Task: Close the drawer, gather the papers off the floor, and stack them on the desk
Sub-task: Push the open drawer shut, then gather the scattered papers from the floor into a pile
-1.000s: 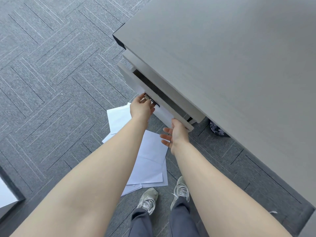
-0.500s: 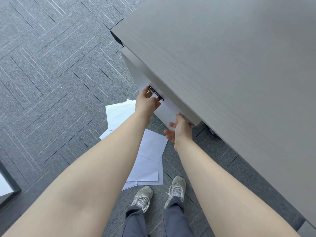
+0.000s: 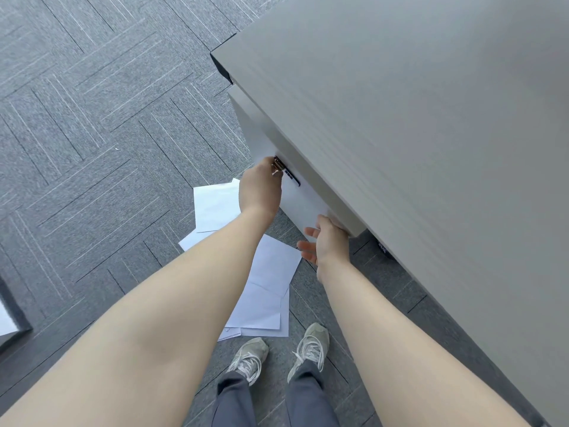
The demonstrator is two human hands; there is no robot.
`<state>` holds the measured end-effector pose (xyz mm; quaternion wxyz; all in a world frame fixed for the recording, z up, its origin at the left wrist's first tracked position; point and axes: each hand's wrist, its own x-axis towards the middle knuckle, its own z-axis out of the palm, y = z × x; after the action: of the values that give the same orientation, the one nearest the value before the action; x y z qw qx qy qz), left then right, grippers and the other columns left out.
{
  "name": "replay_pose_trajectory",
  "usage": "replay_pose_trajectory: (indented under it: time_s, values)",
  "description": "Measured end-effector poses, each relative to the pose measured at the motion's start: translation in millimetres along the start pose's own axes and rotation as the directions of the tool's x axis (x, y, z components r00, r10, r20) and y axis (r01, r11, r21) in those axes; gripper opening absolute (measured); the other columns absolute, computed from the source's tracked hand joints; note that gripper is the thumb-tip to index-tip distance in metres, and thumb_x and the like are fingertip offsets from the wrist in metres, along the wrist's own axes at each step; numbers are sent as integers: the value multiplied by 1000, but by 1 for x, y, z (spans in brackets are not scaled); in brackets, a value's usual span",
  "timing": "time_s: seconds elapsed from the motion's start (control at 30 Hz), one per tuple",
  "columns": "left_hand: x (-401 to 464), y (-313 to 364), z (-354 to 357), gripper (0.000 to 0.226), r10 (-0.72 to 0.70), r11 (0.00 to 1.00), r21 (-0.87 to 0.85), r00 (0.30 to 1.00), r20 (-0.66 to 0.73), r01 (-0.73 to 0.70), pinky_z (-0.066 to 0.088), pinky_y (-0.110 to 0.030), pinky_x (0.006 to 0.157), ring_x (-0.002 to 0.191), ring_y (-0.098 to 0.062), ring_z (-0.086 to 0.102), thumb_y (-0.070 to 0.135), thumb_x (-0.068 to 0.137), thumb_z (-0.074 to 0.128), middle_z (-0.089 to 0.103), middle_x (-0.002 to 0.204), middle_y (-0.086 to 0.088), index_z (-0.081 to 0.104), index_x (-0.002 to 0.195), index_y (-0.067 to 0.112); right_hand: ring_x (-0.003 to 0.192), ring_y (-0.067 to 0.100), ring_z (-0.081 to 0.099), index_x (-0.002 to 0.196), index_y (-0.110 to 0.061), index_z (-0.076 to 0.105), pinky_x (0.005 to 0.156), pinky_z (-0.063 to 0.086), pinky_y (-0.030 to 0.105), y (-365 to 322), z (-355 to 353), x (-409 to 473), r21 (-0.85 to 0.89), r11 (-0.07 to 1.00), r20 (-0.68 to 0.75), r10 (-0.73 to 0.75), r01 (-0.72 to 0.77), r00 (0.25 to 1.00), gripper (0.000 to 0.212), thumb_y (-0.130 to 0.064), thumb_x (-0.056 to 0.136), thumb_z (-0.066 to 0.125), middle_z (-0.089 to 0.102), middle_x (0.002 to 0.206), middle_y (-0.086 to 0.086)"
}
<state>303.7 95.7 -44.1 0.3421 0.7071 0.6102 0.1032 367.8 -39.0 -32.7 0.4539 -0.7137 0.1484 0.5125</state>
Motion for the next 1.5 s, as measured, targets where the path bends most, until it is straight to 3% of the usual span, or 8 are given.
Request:
replay_pose_trajectory:
  time_s: [0.17, 0.27, 0.43, 0.73, 0.87, 1.1, 1.33, 1.5]
  values:
    - [2, -1, 4, 20, 133, 955, 270, 991, -21, -123, 49, -42, 67, 84, -40, 63, 21, 94, 48, 71, 91, -18, 61, 104, 9, 57, 20, 63, 86, -22, 56, 57, 48, 30, 2, -4, 1, -13, 1000, 28, -19, 19, 999, 16, -31, 95, 46, 67, 101, 5]
    - [4, 0, 6, 20, 163, 941, 306, 986, -34, -145, 44, -39, 62, 81, -41, 62, 19, 95, 44, 68, 88, -21, 59, 100, 6, 58, 21, 65, 96, -19, 56, 58, 50, 30, 0, -5, 1, 36, 999, 58, 14, -16, 998, 19, -35, 95, 46, 69, 101, 3]
    - [4, 0, 7, 24, 161, 929, 339, 987, -16, -146, 36, -37, 59, 80, -42, 60, 21, 97, 40, 67, 88, -23, 56, 101, 4, 62, 22, 65, 92, -19, 56, 57, 49, 31, -1, -6, -1, 79, 996, 97, 38, -46, 995, 24, -39, 96, 45, 69, 101, 2]
    - [8, 0, 9, 15, 127, 904, 405, 991, 51, -136, 32, -39, 61, 82, -45, 59, 1, 90, 40, 64, 93, -29, 53, 99, 0, 62, 23, 65, 90, -17, 57, 58, 48, 31, 1, -10, 0, 72, 997, 100, 14, -21, 995, 22, -35, 96, 46, 70, 100, 3]
    - [10, -3, 8, 24, 115, 951, 285, 993, 35, -120, 30, -37, 60, 81, -42, 58, 17, 98, 37, 64, 91, -27, 55, 98, 1, 61, 23, 65, 92, -19, 57, 58, 48, 30, 1, -9, 1, 72, 997, 94, 13, -19, 995, 21, -35, 96, 46, 70, 99, 2]
    - [7, -10, 10, 35, -11, 999, -46, 999, 43, 13, 50, -48, 75, 85, -37, 64, 33, 94, 36, 69, 91, -17, 58, 92, 7, 61, 22, 65, 92, -18, 56, 58, 48, 30, 2, -7, 1, 67, 998, 96, 14, -21, 995, 21, -36, 96, 45, 70, 100, 2]
    - [-9, -15, -1, 41, -80, 995, -61, 996, 44, 83, 41, -34, 84, 113, -28, 58, 30, 95, 43, 66, 123, -3, 50, 132, 14, 58, 20, 63, 105, -20, 56, 54, 49, 28, 4, -4, -4, -2, 1000, 105, -24, 24, 994, 16, -30, 97, 47, 71, 97, 3]
    - [-43, -65, -26, 36, -168, 972, -162, 986, 10, 168, 45, -34, 89, 109, -26, 60, 29, 94, 44, 67, 121, -3, 59, 123, 16, 61, 21, 64, 98, -22, 59, 57, 51, 30, 14, 21, -20, -96, 992, 154, -66, 82, 986, 12, -30, 95, 51, 70, 95, 4]
